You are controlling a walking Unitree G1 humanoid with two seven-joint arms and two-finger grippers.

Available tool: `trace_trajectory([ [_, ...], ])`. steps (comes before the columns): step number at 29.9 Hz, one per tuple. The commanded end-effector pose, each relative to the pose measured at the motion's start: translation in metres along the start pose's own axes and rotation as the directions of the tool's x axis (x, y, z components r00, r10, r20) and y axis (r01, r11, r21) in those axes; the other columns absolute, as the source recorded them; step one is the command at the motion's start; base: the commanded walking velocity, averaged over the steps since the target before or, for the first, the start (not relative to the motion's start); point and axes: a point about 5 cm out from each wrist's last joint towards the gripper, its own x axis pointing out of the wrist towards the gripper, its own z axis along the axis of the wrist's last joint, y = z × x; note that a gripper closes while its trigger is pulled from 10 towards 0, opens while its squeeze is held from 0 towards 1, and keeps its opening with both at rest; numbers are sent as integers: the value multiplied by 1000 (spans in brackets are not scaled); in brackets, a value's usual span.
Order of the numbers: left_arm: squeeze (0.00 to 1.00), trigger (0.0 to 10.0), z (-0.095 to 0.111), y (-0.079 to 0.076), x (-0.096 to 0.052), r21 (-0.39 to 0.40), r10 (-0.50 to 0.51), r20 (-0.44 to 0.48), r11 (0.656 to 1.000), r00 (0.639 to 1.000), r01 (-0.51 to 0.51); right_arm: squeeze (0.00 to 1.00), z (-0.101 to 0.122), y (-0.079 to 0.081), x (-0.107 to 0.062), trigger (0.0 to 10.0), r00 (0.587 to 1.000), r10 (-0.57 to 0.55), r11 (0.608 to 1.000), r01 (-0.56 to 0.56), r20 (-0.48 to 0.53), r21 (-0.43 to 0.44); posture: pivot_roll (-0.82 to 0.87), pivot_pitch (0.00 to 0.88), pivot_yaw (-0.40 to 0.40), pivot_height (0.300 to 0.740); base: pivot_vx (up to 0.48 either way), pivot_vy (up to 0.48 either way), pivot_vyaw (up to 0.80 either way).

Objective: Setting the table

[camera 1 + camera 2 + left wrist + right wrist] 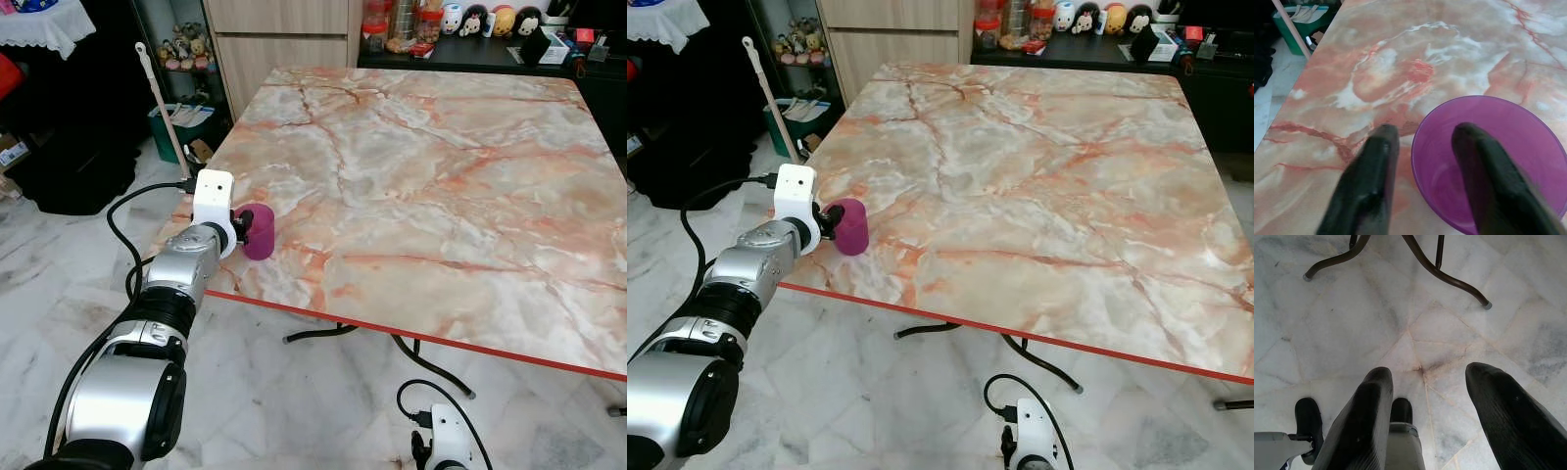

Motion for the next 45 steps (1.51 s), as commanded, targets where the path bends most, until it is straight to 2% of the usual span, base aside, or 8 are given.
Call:
trace_trajectory([
  [1,0,0,5,3,1,11,4,-4,1000,1000,-4,0,-2,0,0,10000,1000,0,1000,0,-9,4,49,96,59,740,0,0,0],
  [33,0,0,3,2,0,34,-31,-11,999,999,31,0,-1,2,0,10000,1000,6,1000,-6,-8,4,53,89,60,740,0,0,0],
  [40,0,0,44,16,-12,-85,82,332,995,940,-57,0,-1,2,0,10000,1000,8,1000,-8,-8,4,48,82,61,740,0,0,0],
  [41,0,2235,50,19,-15,-95,92,379,994,921,-60,0,-1,2,0,10000,1000,8,1000,-8,-8,3,52,78,58,740,0,0,0],
  [42,0,2235,54,22,-18,-105,107,410,992,906,-69,0,-1,2,0,10000,1000,9,1000,-9,-8,2,57,77,57,740,0,0,0],
  [43,0,7098,56,24,-21,-109,115,434,991,894,-74,0,-1,2,0,10000,1000,10,1000,-10,-8,0,59,75,55,740,0,0,0],
  [44,0,10000,58,28,-24,-107,129,455,990,881,-90,0,-1,3,0,10000,1000,11,1000,-11,-8,-2,60,74,55,740,0,0,0],
  [45,0,10000,59,32,-26,-107,147,468,988,872,-109,0,0,3,0,10000,1000,13,1000,-13,-7,-4,59,71,55,740,0,0,0],
])
